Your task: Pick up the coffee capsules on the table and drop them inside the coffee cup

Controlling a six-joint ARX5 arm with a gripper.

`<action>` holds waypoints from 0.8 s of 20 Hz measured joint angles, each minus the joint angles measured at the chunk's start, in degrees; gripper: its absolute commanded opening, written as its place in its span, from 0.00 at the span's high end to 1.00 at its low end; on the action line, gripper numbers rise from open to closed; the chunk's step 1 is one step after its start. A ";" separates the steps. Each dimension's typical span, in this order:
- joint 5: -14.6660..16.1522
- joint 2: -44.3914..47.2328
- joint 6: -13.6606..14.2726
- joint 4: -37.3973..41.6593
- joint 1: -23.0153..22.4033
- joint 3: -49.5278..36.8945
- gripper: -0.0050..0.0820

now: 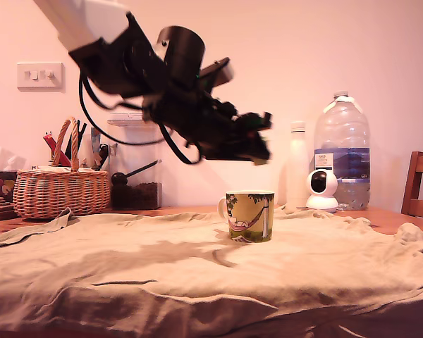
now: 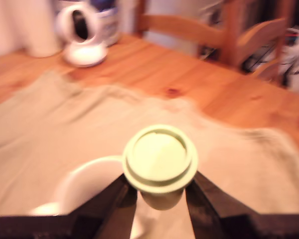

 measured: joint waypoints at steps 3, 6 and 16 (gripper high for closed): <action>-0.96 0.00 0.00 -6.67 1.53 2.58 0.72; -1.14 0.00 0.00 -10.60 2.10 4.92 0.72; -0.09 0.00 0.70 -22.69 2.01 11.82 0.72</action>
